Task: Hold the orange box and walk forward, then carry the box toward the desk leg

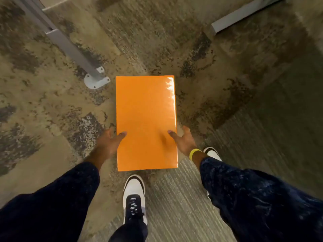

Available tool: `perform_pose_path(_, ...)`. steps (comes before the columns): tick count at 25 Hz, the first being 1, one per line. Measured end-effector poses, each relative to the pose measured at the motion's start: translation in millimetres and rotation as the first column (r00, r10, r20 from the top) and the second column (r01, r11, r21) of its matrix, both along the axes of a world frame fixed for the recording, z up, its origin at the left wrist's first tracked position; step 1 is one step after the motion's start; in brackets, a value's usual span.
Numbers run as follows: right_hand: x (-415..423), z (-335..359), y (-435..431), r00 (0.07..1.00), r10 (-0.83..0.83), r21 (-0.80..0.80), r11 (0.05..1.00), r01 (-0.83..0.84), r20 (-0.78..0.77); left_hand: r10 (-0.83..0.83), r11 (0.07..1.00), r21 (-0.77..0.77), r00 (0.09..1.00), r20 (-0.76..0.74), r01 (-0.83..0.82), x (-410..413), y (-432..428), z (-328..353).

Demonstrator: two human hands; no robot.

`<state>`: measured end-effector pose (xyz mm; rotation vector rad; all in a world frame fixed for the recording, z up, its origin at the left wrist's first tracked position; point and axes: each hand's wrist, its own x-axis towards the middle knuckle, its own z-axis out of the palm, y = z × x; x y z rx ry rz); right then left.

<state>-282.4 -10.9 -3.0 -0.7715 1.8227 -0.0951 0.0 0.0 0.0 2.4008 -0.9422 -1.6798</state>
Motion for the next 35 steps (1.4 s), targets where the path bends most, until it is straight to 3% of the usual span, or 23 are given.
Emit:
perform_pose_path(3,3.9,-35.3,5.4,0.995,-0.093,0.019,0.996,0.093,0.035,0.087,0.996,0.007,0.996,-0.005,-0.087,-1.8,0.9,-25.0)
perform_pose_path(9,9.8,-75.8,24.6,0.963,-0.235,0.039,0.972,0.232,0.134,0.299,0.953,0.012,0.932,-0.205,-0.304,-9.5,17.0,-53.7)
perform_pose_path(13,13.4,-78.7,26.6,0.978,-0.131,-0.002,0.991,0.133,0.160,0.266,0.959,-0.052,0.947,-0.181,-0.280,-9.8,23.2,-64.3)
perform_pose_path(19,-4.7,-70.6,19.7,0.976,-0.114,0.009,0.993,0.114,0.188,0.247,0.963,-0.078,0.963,-0.109,-0.257,-23.9,20.2,-60.5)
perform_pose_path(30,-94.4,-17.0,-28.4,0.925,-0.330,0.018,0.943,0.333,0.191,0.109,0.979,-0.149,0.974,-0.200,-0.140,-121.7,-80.4,-16.5)
perform_pose_path(35,-157.6,-4.8,-83.3,0.906,-0.376,-0.095,0.912,0.398,0.194,0.065,0.972,-0.201,0.958,-0.278,-0.124,-186.6,-143.7,-11.0)
